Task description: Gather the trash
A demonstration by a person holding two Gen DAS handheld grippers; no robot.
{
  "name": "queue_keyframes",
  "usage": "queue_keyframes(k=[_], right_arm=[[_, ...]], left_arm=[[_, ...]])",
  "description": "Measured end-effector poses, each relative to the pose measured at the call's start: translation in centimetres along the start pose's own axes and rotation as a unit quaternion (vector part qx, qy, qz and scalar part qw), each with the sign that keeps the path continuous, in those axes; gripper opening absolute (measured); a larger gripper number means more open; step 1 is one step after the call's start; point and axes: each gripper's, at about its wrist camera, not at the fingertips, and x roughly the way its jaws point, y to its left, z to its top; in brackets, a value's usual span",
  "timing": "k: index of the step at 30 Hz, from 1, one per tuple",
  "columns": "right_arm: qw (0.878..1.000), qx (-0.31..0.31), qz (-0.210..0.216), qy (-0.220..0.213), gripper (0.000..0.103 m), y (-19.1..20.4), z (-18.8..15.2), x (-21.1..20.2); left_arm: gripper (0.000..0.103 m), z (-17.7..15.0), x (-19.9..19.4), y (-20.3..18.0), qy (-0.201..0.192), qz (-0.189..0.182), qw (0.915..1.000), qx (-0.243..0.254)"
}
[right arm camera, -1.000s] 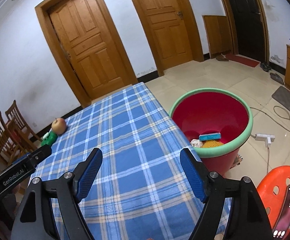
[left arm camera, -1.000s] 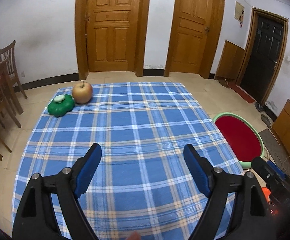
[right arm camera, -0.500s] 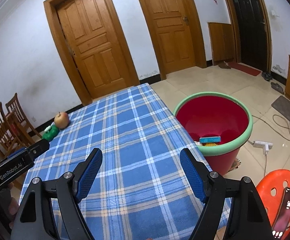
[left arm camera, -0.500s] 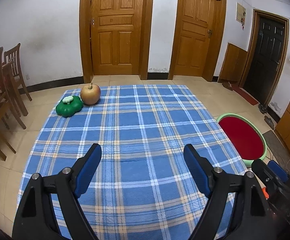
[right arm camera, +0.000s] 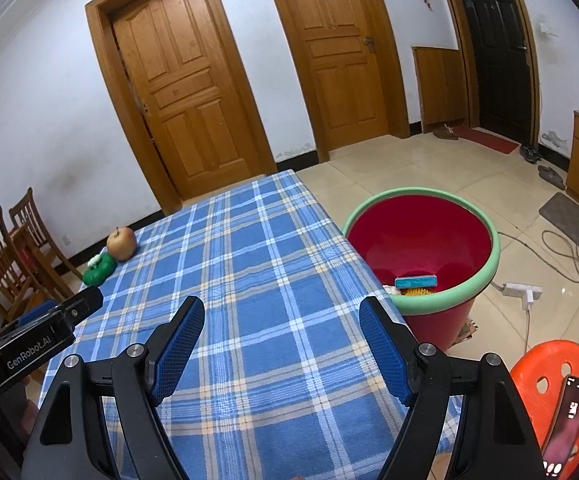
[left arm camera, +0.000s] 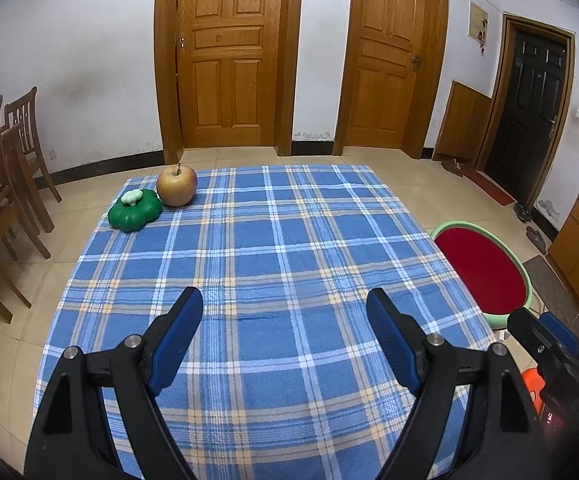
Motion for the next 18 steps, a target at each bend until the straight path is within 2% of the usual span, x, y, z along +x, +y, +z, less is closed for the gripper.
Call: queue_keyframes(k=[18], right_arm=[[1.000, -0.001, 0.000, -0.002, 0.080, -0.09, 0.10, -0.06]], left_arm=[[0.083, -0.20, 0.09, 0.31, 0.002, 0.000, 1.0000, 0.000]])
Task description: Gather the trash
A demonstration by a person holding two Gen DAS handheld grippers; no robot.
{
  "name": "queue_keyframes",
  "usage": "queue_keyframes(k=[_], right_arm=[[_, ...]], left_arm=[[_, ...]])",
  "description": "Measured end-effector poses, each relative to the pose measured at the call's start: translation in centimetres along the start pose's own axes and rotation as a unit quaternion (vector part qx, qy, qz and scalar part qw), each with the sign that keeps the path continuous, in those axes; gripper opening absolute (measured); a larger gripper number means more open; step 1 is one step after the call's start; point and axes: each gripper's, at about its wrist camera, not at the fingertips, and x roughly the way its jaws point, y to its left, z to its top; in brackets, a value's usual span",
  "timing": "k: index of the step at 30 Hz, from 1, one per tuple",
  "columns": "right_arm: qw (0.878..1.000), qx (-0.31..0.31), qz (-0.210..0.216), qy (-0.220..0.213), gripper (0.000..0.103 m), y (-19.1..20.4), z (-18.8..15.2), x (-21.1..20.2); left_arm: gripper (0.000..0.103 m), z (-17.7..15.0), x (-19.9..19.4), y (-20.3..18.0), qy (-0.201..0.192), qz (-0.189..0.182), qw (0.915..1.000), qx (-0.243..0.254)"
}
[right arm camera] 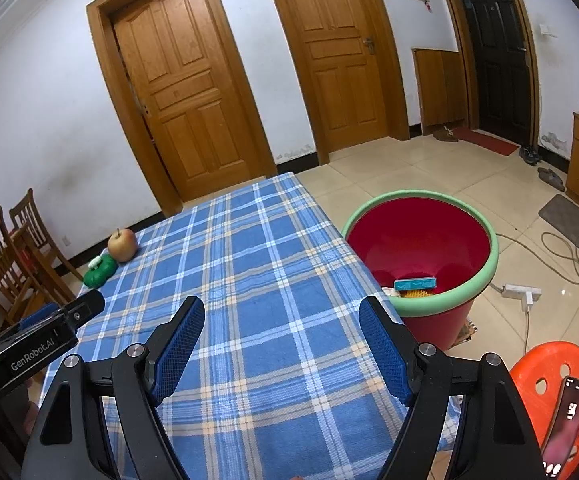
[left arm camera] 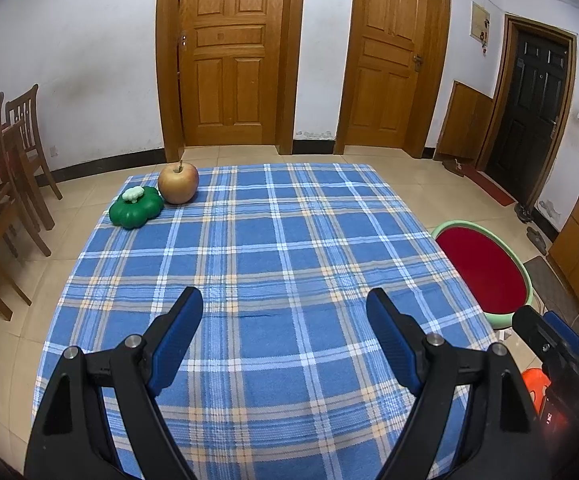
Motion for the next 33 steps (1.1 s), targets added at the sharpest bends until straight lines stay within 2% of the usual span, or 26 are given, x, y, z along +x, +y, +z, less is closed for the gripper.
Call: queue_keyframes(k=[33], right_arm=[[1.000, 0.016, -0.004, 0.003, 0.081, -0.85, -0.26, 0.15]], left_arm=[[0.083, -0.45, 0.94, -0.81, 0.012, -0.003, 0.9999, 0.009]])
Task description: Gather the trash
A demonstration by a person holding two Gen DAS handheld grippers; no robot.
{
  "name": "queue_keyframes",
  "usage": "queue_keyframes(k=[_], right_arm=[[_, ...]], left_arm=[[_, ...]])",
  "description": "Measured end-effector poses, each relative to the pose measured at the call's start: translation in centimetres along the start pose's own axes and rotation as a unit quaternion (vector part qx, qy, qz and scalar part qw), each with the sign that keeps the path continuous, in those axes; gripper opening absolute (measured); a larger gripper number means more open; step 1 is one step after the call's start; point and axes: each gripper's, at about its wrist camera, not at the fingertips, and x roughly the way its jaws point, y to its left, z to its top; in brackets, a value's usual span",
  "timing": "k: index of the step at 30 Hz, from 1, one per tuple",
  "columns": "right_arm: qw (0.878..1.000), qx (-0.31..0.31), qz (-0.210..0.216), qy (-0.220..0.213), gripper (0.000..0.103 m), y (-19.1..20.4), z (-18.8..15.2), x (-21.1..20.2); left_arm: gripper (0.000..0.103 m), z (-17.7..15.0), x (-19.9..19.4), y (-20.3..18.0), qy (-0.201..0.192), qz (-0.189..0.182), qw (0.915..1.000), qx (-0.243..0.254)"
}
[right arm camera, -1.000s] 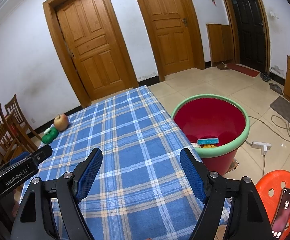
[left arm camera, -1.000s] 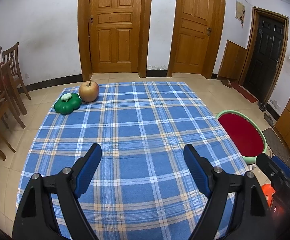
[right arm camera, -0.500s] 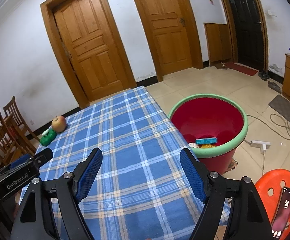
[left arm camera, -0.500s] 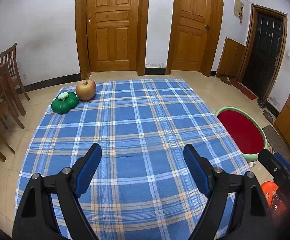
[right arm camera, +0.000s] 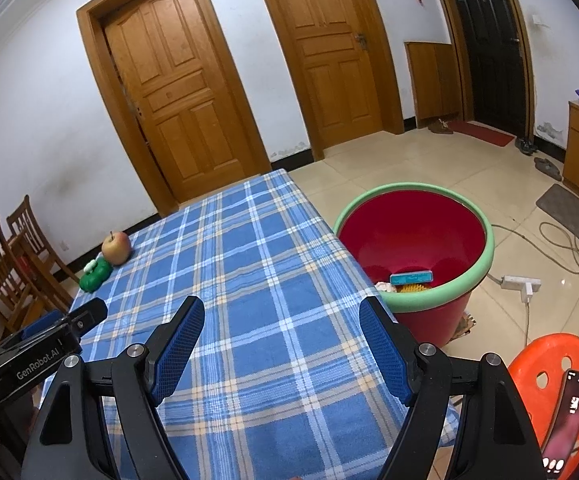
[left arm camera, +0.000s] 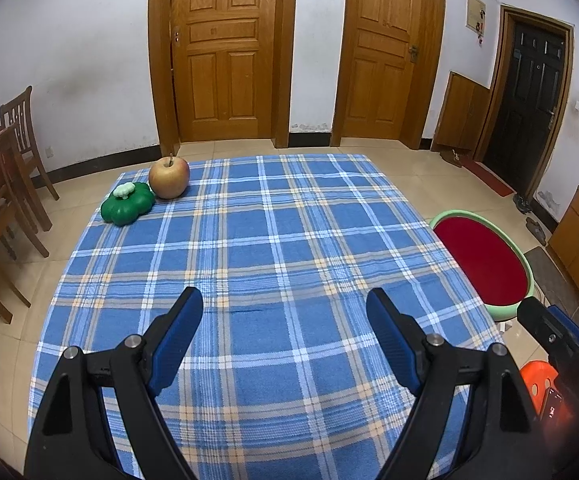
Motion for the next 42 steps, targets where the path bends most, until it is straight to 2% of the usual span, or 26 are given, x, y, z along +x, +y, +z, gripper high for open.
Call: queue_keyframes(k=[42], right_arm=[[1.000, 0.002, -0.001, 0.001, 0.081, 0.02, -0.31, 0.01]], left_arm=[[0.083, -0.18, -0.42, -0.31, -0.002, -0.003, 1.0000, 0.000]])
